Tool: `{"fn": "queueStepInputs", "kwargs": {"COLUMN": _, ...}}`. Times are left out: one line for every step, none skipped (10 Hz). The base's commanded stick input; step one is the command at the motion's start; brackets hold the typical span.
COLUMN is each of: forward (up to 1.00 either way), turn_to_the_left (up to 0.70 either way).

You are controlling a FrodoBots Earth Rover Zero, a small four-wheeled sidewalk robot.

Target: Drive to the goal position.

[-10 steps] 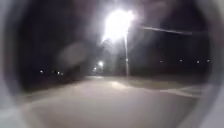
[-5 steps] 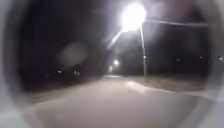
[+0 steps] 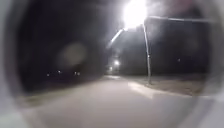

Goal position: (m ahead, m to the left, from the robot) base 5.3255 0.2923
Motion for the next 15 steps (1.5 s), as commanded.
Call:
{"fn": "queueStepInputs", "kwargs": {"forward": 1.00, "turn_to_the_left": 0.00}}
{"fn": "queueStepInputs", "kwargs": {"forward": 1.00, "turn_to_the_left": 0.00}}
{"fn": "queueStepInputs", "kwargs": {"forward": 1.00, "turn_to_the_left": 0.00}}
{"fn": "queueStepInputs", "kwargs": {"forward": 1.00, "turn_to_the_left": 0.00}}
{"fn": "queueStepInputs", "kwargs": {"forward": 1.00, "turn_to_the_left": 0.00}}
{"fn": "queueStepInputs", "kwargs": {"forward": 1.00, "turn_to_the_left": 0.00}}
{"fn": "queueStepInputs", "kwargs": {"forward": 1.00, "turn_to_the_left": 0.00}}
{"fn": "queueStepInputs", "kwargs": {"forward": 1.00, "turn_to_the_left": 0.00}}
{"fn": "queueStepInputs", "kwargs": {"forward": 1.00, "turn_to_the_left": 0.00}}
{"fn": "queueStepInputs", "kwargs": {"forward": 1.00, "turn_to_the_left": 0.00}}
{"fn": "queueStepInputs", "kwargs": {"forward": 1.00, "turn_to_the_left": 0.00}}
{"fn": "queueStepInputs", "kwargs": {"forward": 1.00, "turn_to_the_left": 0.00}}
{"fn": "queueStepInputs", "kwargs": {"forward": 1.00, "turn_to_the_left": 0.00}}
{"fn": "queueStepInputs", "kwargs": {"forward": 1.00, "turn_to_the_left": 0.00}}
{"fn": "queueStepInputs", "kwargs": {"forward": 1.00, "turn_to_the_left": 0.00}}
